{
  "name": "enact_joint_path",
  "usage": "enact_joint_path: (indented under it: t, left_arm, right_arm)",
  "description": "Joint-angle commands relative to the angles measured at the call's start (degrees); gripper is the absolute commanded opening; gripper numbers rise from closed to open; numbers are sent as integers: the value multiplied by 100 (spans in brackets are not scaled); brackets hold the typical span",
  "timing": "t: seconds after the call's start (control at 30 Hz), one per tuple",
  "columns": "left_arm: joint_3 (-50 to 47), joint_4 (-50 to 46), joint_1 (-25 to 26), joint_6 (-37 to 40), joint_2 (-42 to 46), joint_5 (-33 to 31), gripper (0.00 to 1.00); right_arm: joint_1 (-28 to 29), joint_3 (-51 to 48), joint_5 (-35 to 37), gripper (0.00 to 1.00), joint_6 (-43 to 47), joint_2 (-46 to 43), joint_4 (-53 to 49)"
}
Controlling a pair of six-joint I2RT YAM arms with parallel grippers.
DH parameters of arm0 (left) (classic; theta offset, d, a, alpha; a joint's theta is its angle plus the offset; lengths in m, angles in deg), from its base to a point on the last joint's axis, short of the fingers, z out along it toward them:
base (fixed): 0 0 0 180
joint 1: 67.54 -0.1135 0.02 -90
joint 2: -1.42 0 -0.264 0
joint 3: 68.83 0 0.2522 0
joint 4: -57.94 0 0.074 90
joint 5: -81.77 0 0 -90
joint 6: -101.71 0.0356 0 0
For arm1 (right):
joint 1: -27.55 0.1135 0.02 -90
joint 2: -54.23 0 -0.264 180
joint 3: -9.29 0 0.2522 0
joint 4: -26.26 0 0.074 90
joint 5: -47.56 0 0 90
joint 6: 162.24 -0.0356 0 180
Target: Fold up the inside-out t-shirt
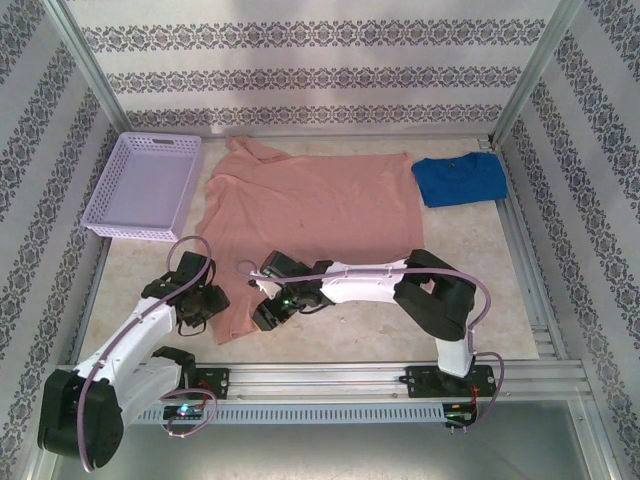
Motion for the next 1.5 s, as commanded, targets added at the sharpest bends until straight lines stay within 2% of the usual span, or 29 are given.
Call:
enact_joint_path:
  t: [0.0,0.33,0.53,0.77,1.03,1.2,1.37,1.47]
  left_arm:
    - [-221,-127,77,-193,-43,-274,47]
    - [-283,322,102,31,-481,-214,25]
    - [-181,219,100,113,-715,-333,15]
    - [-166,156,95,44,-727,-434,10]
    - [-154,217,97,147,-684,-343,10]
    - [39,146,98,286,-525,-206,22]
    - [200,51,102,332,-346,-252,29]
    - [173,139,100,357,-402,-293,29]
  right_arm:
    - [160,316,618,46,103,301,-439]
    - [395,549,1574,26,138,512,-1310]
    - [523,427,1851,22,142,387,-1502]
    - [582,173,2009,19,150,146,-1612]
    - [674,30,1899,20,154,-100,-1484]
    - [578,82,1749,22,19,-325,-1329]
    - [572,-180,1364,35,183,-544,-559]
    - [637,-78,1267,38,520,-344,-203]
